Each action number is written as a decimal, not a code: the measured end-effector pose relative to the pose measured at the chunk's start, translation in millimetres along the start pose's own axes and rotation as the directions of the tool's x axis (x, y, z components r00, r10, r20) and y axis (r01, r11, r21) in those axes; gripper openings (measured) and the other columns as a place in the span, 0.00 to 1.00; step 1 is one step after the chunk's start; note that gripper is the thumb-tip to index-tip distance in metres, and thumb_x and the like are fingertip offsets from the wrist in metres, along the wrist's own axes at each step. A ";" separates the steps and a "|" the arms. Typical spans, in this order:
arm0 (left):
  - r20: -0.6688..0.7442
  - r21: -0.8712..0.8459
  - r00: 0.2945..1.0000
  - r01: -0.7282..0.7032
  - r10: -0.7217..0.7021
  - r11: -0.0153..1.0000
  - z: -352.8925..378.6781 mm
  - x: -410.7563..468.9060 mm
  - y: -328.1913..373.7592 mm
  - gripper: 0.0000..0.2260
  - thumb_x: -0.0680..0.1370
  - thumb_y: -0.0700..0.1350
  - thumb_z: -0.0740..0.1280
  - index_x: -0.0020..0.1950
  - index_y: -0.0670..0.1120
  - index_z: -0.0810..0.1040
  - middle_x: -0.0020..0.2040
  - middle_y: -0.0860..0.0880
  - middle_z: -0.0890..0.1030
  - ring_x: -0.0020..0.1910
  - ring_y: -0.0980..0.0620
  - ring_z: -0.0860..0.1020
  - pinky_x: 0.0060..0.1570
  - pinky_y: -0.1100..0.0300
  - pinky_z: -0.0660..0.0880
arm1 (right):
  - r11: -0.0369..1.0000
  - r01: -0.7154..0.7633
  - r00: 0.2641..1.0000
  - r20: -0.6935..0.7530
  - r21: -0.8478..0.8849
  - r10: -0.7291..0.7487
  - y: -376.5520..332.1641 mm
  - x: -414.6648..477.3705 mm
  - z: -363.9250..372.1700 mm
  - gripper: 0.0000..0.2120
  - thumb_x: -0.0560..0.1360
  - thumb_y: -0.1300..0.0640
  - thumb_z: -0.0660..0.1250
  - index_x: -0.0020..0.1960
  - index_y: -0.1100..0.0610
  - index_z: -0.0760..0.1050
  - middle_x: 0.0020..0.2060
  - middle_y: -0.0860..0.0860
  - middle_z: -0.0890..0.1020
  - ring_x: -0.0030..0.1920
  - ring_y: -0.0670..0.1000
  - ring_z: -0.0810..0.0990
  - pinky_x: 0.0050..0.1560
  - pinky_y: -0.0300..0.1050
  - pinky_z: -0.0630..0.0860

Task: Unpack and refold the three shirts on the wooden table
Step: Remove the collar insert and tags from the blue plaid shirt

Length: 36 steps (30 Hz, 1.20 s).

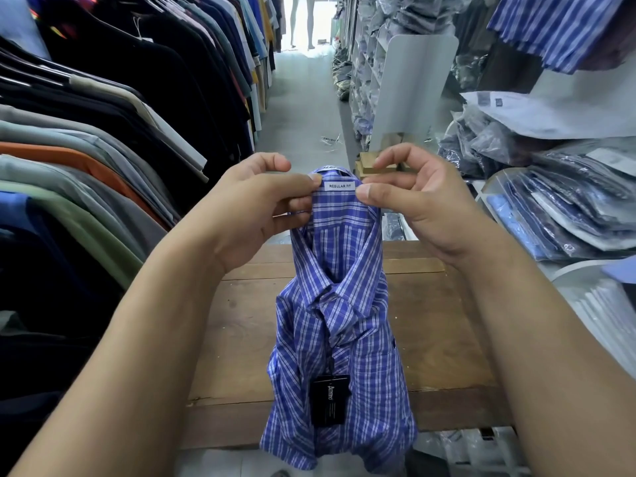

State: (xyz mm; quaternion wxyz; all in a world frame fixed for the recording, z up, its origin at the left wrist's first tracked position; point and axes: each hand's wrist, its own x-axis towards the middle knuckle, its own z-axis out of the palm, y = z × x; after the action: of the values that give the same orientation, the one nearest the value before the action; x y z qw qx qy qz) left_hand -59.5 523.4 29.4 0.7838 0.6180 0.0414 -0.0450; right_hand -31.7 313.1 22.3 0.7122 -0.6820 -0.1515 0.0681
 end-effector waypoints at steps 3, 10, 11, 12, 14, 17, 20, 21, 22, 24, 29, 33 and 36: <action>-0.011 0.016 1.000 0.005 -0.005 1.000 2.7 -0.9 0.4 0.16 0.76 0.35 0.72 0.54 0.46 0.67 0.33 0.49 0.78 0.32 0.52 0.74 0.49 0.51 0.78 | 0.999 -0.007 1.000 -0.026 -0.040 0.006 1.7 1.0 -1.9 0.14 0.71 0.68 0.75 0.51 0.55 0.74 0.41 0.55 0.87 0.43 0.51 0.85 0.53 0.47 0.80; -0.011 0.015 1.000 0.015 -0.015 1.000 5.3 -1.6 0.9 0.18 0.76 0.35 0.73 0.56 0.46 0.66 0.34 0.49 0.78 0.32 0.52 0.76 0.48 0.51 0.79 | 0.998 -0.027 0.999 -0.048 -0.048 0.025 3.2 -0.8 -3.5 0.14 0.72 0.68 0.75 0.50 0.55 0.75 0.41 0.56 0.87 0.43 0.52 0.85 0.57 0.50 0.80; -0.011 0.022 1.000 0.014 -0.014 1.000 5.8 -2.0 1.0 0.18 0.76 0.35 0.73 0.56 0.46 0.66 0.34 0.49 0.78 0.33 0.52 0.76 0.48 0.51 0.79 | 0.998 -0.033 0.998 -0.051 -0.053 0.030 3.1 -1.3 -3.5 0.14 0.72 0.68 0.75 0.50 0.55 0.75 0.42 0.57 0.87 0.44 0.52 0.85 0.58 0.51 0.80; -0.016 0.034 1.000 0.011 -0.010 0.999 6.8 -2.4 0.7 0.18 0.76 0.35 0.73 0.56 0.46 0.66 0.33 0.49 0.78 0.33 0.52 0.76 0.47 0.52 0.79 | 0.998 -0.037 0.998 -0.053 -0.058 0.034 3.1 -1.9 -3.6 0.14 0.72 0.68 0.75 0.50 0.55 0.75 0.42 0.57 0.87 0.44 0.53 0.85 0.58 0.51 0.80; -0.035 0.054 0.999 -0.001 0.003 0.999 8.5 -2.8 -0.1 0.17 0.76 0.36 0.73 0.56 0.46 0.66 0.32 0.50 0.79 0.33 0.52 0.76 0.46 0.53 0.80 | 0.997 -0.044 0.998 -0.050 -0.064 0.041 2.9 -3.3 -4.3 0.14 0.72 0.68 0.75 0.51 0.55 0.75 0.42 0.57 0.87 0.44 0.53 0.86 0.56 0.51 0.80; -0.059 0.054 0.998 -0.016 0.019 0.998 9.6 -2.5 -1.0 0.17 0.76 0.36 0.73 0.57 0.46 0.67 0.32 0.51 0.80 0.32 0.54 0.77 0.44 0.54 0.80 | 0.998 -0.042 0.999 -0.032 -0.045 0.041 1.5 -5.8 -5.1 0.16 0.71 0.67 0.75 0.53 0.55 0.76 0.42 0.56 0.87 0.44 0.53 0.86 0.54 0.48 0.79; -0.049 0.061 0.998 -0.026 0.029 0.998 9.8 -3.0 -0.8 0.17 0.77 0.37 0.72 0.58 0.47 0.67 0.33 0.51 0.81 0.32 0.55 0.78 0.45 0.55 0.80 | 1.000 -0.025 0.999 -0.020 -0.009 0.025 -1.6 -7.5 -4.5 0.21 0.65 0.60 0.78 0.55 0.55 0.75 0.41 0.55 0.87 0.44 0.52 0.86 0.53 0.46 0.79; -0.037 0.061 0.999 -0.033 0.036 0.998 9.8 -3.3 -1.0 0.16 0.78 0.37 0.72 0.58 0.47 0.67 0.33 0.51 0.82 0.33 0.55 0.79 0.45 0.55 0.80 | 1.000 -0.023 1.000 -0.016 0.001 0.023 -2.3 -7.5 -4.1 0.22 0.64 0.59 0.78 0.55 0.55 0.75 0.41 0.55 0.87 0.44 0.52 0.86 0.52 0.45 0.79; -0.023 0.060 0.999 -0.041 0.042 0.997 9.9 -3.5 -1.3 0.15 0.78 0.37 0.71 0.57 0.48 0.67 0.34 0.52 0.82 0.33 0.55 0.79 0.45 0.55 0.79 | 1.000 -0.023 1.000 -0.012 0.007 0.023 -2.7 -7.3 -3.8 0.23 0.63 0.58 0.78 0.55 0.54 0.75 0.41 0.55 0.87 0.44 0.52 0.86 0.51 0.45 0.79; -0.010 0.060 0.999 -0.052 0.053 0.997 9.6 -3.4 -2.6 0.14 0.79 0.38 0.70 0.57 0.48 0.67 0.35 0.52 0.82 0.34 0.55 0.79 0.45 0.56 0.79 | 1.000 -0.022 1.000 -0.008 0.012 0.022 -3.0 -7.1 -3.4 0.24 0.62 0.58 0.78 0.55 0.55 0.75 0.41 0.55 0.87 0.44 0.52 0.86 0.50 0.44 0.79; 0.017 0.062 0.998 -0.066 0.065 0.996 10.0 -4.1 -4.2 0.12 0.80 0.37 0.68 0.56 0.49 0.68 0.39 0.49 0.84 0.39 0.52 0.81 0.43 0.56 0.80 | 0.999 -0.017 1.000 -0.011 0.037 0.018 1.1 -6.7 -3.6 0.23 0.62 0.59 0.78 0.55 0.55 0.75 0.41 0.56 0.87 0.45 0.53 0.86 0.51 0.46 0.80; 0.052 0.083 0.994 -0.101 0.097 0.991 12.7 -8.3 -4.6 0.12 0.81 0.36 0.66 0.56 0.49 0.67 0.38 0.51 0.84 0.44 0.50 0.81 0.43 0.57 0.80 | 0.997 -0.018 0.999 -0.027 0.074 0.020 6.6 -6.2 -3.6 0.22 0.62 0.61 0.77 0.54 0.55 0.75 0.40 0.53 0.87 0.44 0.51 0.85 0.52 0.46 0.80; 0.094 0.134 0.981 -0.179 0.167 0.975 11.5 -11.3 -6.2 0.13 0.81 0.36 0.67 0.57 0.49 0.67 0.39 0.51 0.82 0.45 0.47 0.79 0.46 0.53 0.78 | 0.996 -0.019 0.999 -0.025 0.088 0.022 8.4 -6.3 -4.1 0.20 0.62 0.61 0.77 0.52 0.55 0.75 0.39 0.51 0.86 0.43 0.49 0.85 0.51 0.45 0.80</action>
State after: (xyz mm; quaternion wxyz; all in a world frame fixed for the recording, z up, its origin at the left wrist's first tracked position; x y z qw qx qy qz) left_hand -71.4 511.0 27.5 0.7397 0.6712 -0.0481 -0.0047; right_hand -35.5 307.8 13.1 0.7425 -0.6526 -0.1321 0.0732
